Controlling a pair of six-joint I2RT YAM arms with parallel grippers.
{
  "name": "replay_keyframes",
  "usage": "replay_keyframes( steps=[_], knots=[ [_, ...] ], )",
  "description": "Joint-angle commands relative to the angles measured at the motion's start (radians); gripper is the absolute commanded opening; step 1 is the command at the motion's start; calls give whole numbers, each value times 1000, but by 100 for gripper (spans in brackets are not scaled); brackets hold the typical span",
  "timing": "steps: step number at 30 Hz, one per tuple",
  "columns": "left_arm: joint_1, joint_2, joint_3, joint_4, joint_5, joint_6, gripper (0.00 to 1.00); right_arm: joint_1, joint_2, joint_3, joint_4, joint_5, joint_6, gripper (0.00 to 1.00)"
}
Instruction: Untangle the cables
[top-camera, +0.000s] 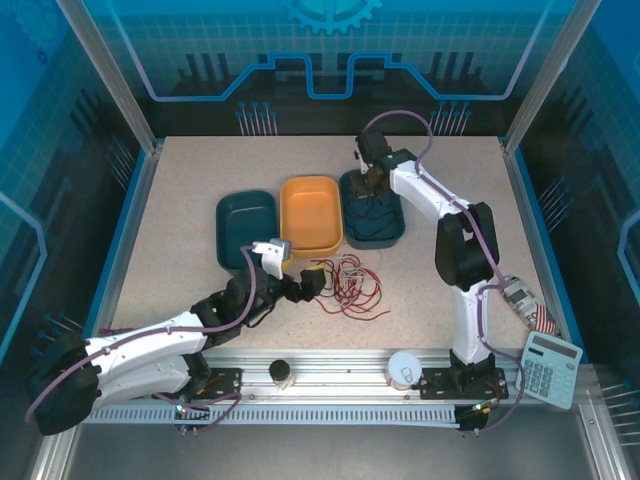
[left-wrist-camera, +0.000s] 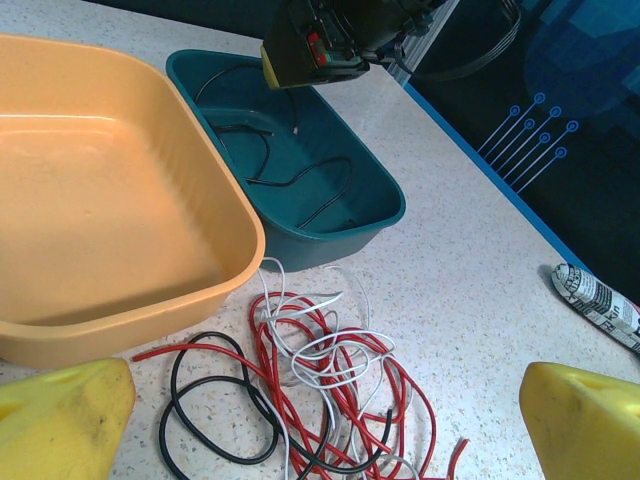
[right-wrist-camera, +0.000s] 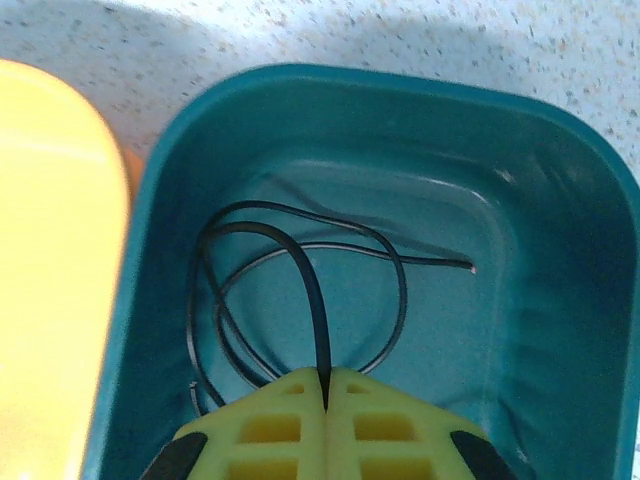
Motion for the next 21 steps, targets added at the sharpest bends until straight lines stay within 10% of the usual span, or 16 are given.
replay_keyframes(
  steps=[1, 21],
  knots=[
    [-3, 0, 32, -8, -1, -17, 99, -44, 13, -14, -40, -5, 43, 0],
    [-3, 31, 73, -90, -34, -32, 99, -73, -105, -178, 17, -72, 56, 32]
  ],
)
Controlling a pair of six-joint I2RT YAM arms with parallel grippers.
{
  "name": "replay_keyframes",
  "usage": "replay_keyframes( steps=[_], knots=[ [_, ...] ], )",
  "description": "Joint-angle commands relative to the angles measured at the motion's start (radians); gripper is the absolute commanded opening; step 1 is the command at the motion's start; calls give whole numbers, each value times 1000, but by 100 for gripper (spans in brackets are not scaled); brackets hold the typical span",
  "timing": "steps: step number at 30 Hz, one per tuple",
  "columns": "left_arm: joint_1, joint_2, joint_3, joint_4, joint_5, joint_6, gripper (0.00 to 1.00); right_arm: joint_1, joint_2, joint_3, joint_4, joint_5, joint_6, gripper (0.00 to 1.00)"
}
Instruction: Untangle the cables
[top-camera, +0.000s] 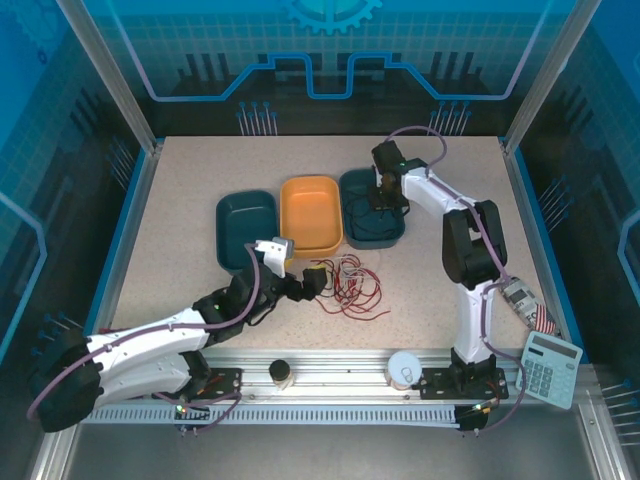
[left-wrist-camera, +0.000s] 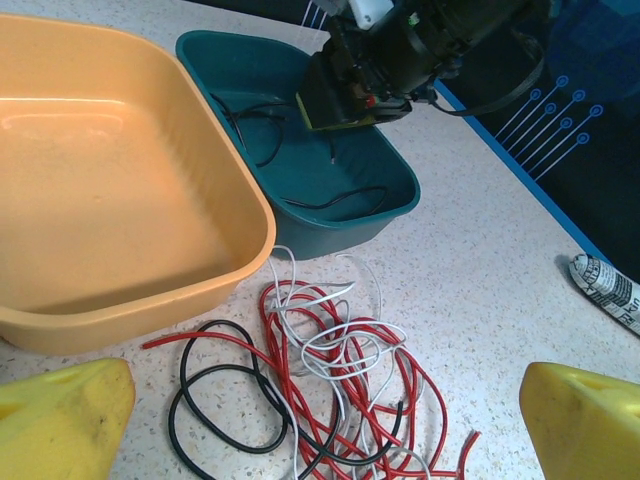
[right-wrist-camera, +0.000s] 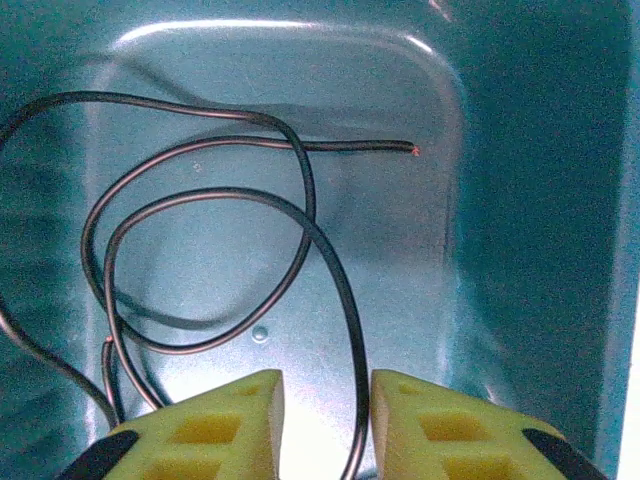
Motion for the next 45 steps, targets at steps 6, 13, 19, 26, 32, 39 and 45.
replay_keyframes(
  steps=[6, 13, 19, 26, 32, 39, 45],
  knots=[
    [-2, 13, 43, -32, -34, -19, 99, 0, -175, -78, 15, -3, 12, 40],
    [-1, 26, 55, -54, -77, -45, 99, 35, -328, -171, 31, -21, 0, 37],
    [30, 21, 70, -215, -219, -211, 99, 174, -502, -319, 80, 14, -5, 36],
    [77, -104, 4, -322, -297, -389, 99, 420, -609, -478, 115, 68, 46, 34],
    [82, -287, -31, -450, -382, -452, 99, 568, -557, -488, 83, 84, 100, 34],
    [89, -474, -31, -670, -464, -544, 99, 631, -419, -436, 14, 47, 124, 33],
    [92, -539, -35, -739, -489, -566, 99, 642, -303, -371, -6, 23, 93, 32]
  ],
)
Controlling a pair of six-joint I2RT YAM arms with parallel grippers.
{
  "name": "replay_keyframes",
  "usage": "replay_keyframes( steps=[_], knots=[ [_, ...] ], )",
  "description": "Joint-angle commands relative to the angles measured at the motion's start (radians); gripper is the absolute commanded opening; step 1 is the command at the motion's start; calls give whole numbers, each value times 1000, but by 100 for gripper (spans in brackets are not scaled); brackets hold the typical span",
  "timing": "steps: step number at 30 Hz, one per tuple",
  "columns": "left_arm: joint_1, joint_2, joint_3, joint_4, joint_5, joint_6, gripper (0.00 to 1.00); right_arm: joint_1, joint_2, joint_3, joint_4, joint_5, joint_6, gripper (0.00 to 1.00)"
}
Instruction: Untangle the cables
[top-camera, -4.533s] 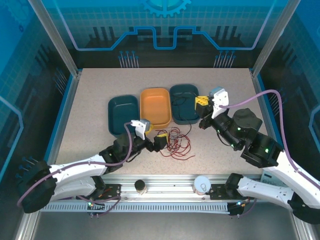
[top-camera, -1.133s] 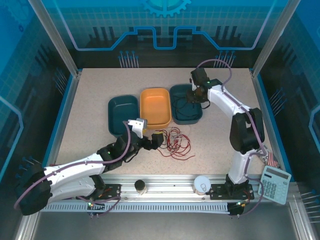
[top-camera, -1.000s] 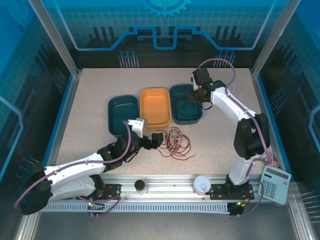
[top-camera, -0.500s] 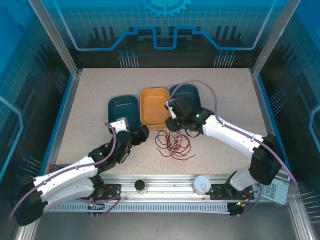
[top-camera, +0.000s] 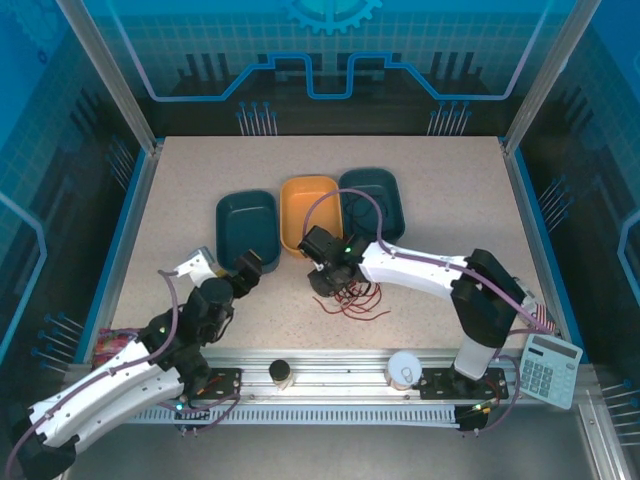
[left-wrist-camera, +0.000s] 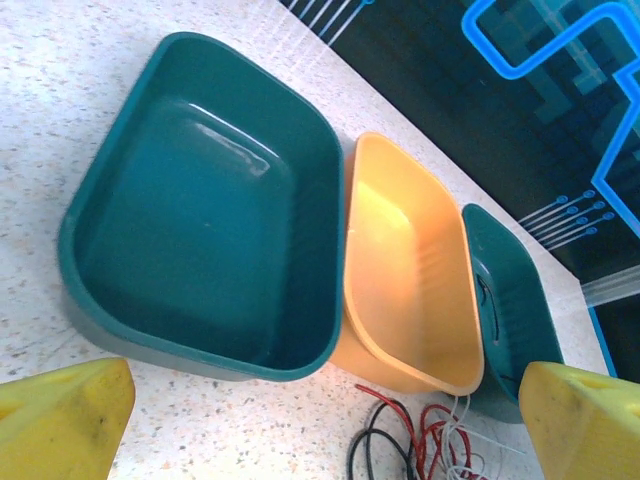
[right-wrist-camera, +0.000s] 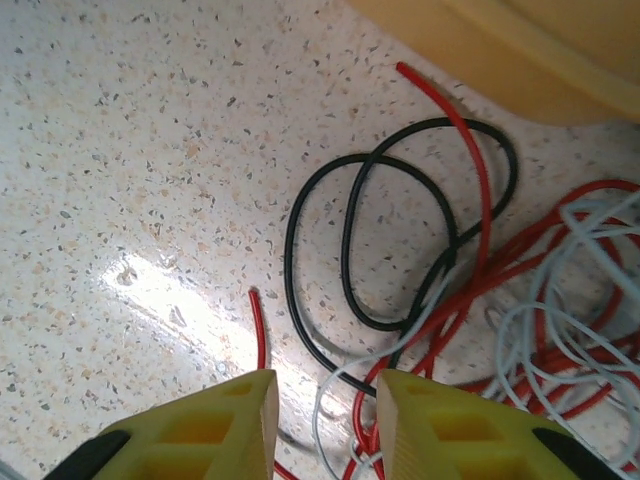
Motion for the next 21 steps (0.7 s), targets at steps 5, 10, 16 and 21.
replay_keyframes(
  steps=[5, 10, 16, 21],
  knots=[
    [9, -9, -18, -78, -46, -36, 99, 12, 116, 87, -52, -23, -45, 31],
    [9, -6, -18, -81, -51, -37, 99, 12, 180, 119, -66, -38, -89, 29],
    [11, -6, -19, -89, -51, -45, 99, 12, 226, 142, -69, -94, -113, 26],
    [11, -6, -25, -91, -57, -47, 99, 13, 246, 149, -69, -112, -119, 25]
  ],
)
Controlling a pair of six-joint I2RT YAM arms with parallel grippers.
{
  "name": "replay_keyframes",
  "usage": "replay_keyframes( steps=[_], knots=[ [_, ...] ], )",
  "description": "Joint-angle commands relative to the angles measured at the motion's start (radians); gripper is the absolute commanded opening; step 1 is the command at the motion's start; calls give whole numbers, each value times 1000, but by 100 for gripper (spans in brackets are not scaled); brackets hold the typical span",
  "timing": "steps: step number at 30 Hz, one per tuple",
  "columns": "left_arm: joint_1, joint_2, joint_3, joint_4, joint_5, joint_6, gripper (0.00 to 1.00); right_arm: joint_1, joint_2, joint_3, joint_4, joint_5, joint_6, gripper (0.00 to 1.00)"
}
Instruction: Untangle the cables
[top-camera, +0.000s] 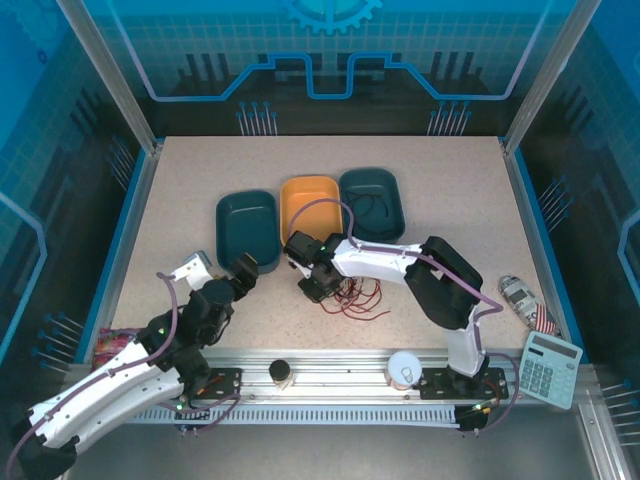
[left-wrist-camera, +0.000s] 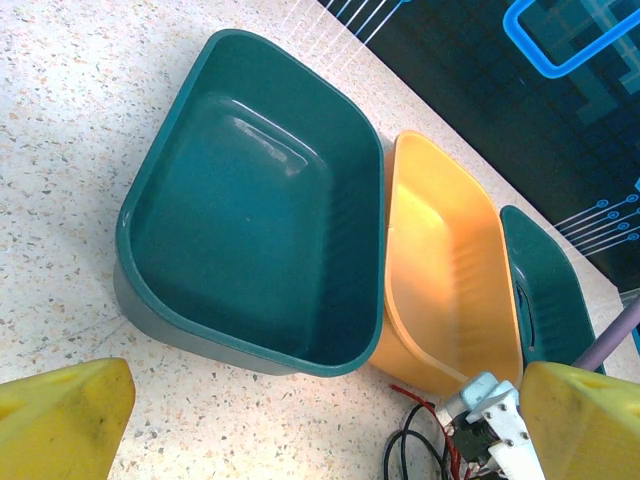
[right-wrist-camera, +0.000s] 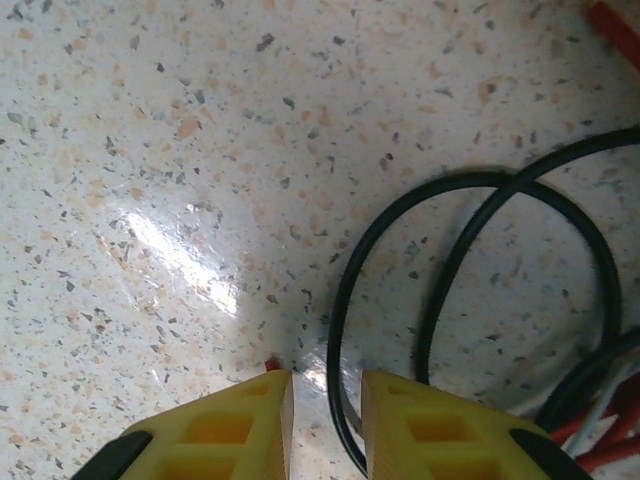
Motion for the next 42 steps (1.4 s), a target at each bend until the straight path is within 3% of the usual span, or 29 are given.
replay_keyframes(
  steps=[1, 14, 26, 42],
  knots=[
    [10, 0, -21, -29, -32, -16, 99, 12, 21, 30, -27, -32, -20, 25],
    [12, 0, -32, -24, -30, -22, 99, -28, 56, 17, -38, -55, -14, 21],
    [12, 0, -37, -15, -29, -19, 99, -24, 78, 45, -59, -64, -35, 0],
    [13, -1, -38, -9, -22, -16, 99, 0, -140, -1, 71, -175, -77, 0]
  ],
)
